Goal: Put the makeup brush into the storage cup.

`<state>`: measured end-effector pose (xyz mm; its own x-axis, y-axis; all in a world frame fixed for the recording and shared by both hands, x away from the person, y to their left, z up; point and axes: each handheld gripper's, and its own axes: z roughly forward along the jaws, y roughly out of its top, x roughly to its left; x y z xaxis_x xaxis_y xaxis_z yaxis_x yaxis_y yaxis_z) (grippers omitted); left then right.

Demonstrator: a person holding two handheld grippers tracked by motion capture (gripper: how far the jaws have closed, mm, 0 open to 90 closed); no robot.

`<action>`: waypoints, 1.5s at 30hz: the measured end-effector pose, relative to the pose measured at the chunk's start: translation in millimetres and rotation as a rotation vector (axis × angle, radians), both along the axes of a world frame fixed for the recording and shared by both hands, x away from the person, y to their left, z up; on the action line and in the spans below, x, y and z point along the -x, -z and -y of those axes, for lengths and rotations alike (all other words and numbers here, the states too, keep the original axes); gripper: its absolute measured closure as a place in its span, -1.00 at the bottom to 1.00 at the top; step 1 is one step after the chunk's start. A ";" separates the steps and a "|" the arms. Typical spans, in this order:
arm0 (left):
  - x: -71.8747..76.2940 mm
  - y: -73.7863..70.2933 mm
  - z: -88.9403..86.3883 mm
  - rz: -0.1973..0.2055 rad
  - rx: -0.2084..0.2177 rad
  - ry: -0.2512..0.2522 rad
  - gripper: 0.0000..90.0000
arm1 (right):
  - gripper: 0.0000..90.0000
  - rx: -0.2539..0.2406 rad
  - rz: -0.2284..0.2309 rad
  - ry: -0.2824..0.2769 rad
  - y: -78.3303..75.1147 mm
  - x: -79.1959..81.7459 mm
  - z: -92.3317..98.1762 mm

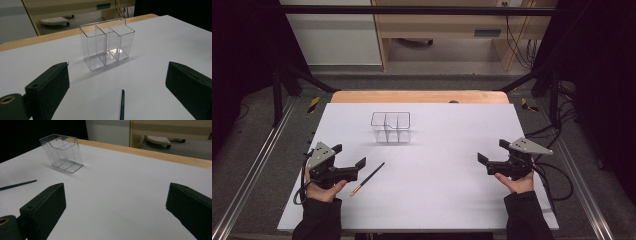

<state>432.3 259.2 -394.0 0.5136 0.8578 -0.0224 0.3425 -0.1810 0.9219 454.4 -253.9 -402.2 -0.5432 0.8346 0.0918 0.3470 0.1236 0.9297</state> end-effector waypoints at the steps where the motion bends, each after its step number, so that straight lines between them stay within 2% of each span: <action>1: -0.1 0.4 0.1 -0.001 0.001 0.000 -0.90 | -0.93 0.002 -0.002 -0.001 0.7 -0.4 -0.1; 5: -0.8 1.1 1.1 -0.012 -0.011 0.009 -0.89 | -0.93 0.011 -0.012 -0.001 2.7 -1.1 -0.5; 12: -1.7 2.8 5.2 -0.030 -0.032 0.024 -0.88 | -0.92 -0.003 -0.009 0.002 0.7 0.4 1.2; 23: -5.1 8.7 13.6 -0.068 -0.090 0.049 -0.88 | -0.92 0.020 -0.014 -0.006 0.8 1.2 -3.9; 27: -6.6 10.8 14.7 -0.086 -0.096 0.049 -0.87 | -0.93 0.024 -0.017 -0.011 0.9 1.3 -5.1; 35: -9.4 15.5 19.4 -0.121 -0.168 0.053 -0.85 | -0.93 0.028 -0.023 -0.017 1.8 0.9 -6.7; 45: -14.3 23.5 23.0 -0.172 -0.237 0.051 -0.83 | -0.93 0.033 -0.027 -0.029 2.5 1.0 -10.2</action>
